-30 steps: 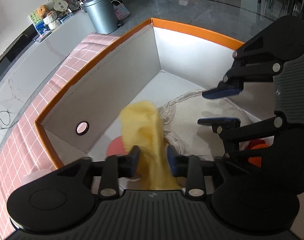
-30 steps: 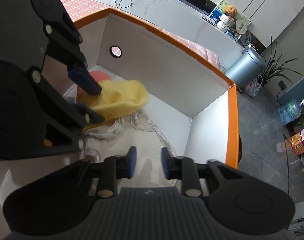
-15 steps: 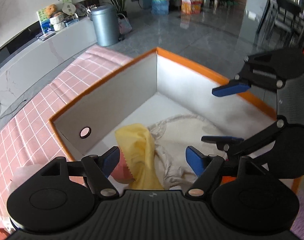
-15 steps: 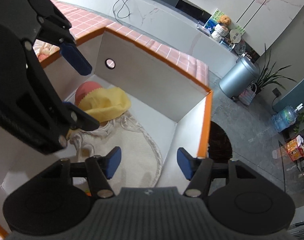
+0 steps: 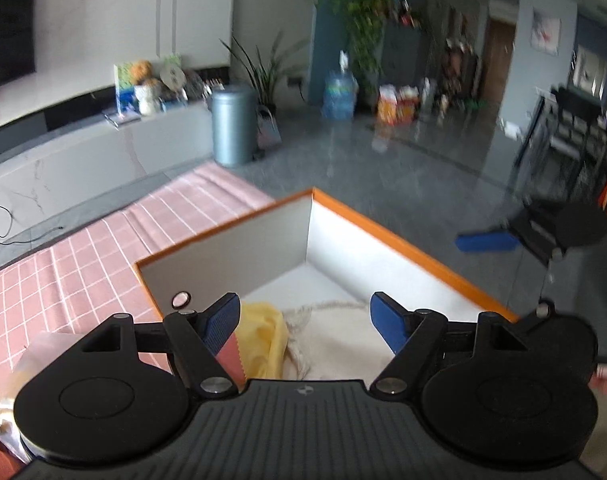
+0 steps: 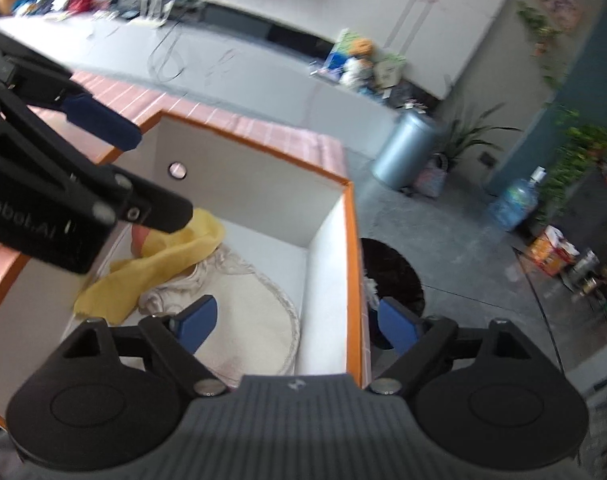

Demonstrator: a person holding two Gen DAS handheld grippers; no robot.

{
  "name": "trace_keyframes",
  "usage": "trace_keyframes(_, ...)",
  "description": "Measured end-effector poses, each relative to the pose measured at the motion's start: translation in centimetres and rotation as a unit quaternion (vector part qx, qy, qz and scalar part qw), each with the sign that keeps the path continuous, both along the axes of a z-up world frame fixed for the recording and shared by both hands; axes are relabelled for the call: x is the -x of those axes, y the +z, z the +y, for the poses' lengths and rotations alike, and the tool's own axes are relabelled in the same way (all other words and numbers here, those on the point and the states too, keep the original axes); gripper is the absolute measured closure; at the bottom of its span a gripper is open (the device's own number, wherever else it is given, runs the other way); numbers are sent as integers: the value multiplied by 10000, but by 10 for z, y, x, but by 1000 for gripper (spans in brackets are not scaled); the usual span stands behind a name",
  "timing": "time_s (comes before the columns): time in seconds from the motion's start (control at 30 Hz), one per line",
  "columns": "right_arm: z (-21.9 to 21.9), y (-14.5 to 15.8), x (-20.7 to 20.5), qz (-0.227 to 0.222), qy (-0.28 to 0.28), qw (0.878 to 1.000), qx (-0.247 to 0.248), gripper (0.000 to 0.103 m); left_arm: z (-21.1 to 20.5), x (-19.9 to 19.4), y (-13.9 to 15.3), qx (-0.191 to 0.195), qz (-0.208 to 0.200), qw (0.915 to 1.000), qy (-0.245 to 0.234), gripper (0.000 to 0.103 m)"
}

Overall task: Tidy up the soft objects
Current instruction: 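Open the left tool to drop the yellow cloth into the box, then withdraw both open tools from the box back toward the table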

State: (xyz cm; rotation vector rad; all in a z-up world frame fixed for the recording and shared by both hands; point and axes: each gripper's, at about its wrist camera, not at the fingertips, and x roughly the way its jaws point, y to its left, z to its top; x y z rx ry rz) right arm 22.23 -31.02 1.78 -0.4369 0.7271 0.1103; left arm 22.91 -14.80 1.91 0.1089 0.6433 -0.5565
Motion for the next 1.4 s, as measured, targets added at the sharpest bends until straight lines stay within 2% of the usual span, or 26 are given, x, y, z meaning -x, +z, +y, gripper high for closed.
trace_keyframes(0.2,0,3,28,-416,-642,9957,-513,17,8,17,4,388,-218,9984,348,19)
trace_keyframes(0.37,8,3,52,-863,-1019,9862,-975,17,29,34,5,792,-347,9941,651,19)
trace_keyframes(0.67,40,-10,81,-1502,-1300,9688,-1483,17,72,64,-5,989,-468,9869,1187,24)
trace_keyframes(0.9,73,-13,106,-1718,-798,9654,-1790,17,105,84,-14,1039,-476,9795,1662,24)
trace_keyframes(1.07,99,-13,114,-1801,-368,9635,-1944,17,129,97,-23,1174,-398,9717,2009,27)
trace_keyframes(1.13,112,-14,116,-1741,-172,9657,-1920,17,135,101,-26,1097,-400,9699,2135,32)
trace_keyframes(1.27,133,-17,114,-1573,192,9706,-1814,29,152,110,-36,1052,-321,9640,2420,36)
trace_keyframes(1.33,142,-18,116,-1528,336,9717,-1768,31,161,112,-41,1023,-256,9612,2549,42)
trace_keyframes(1.4,150,-18,114,-1510,478,9725,-1706,36,169,113,-44,1061,-195,9582,2650,44)
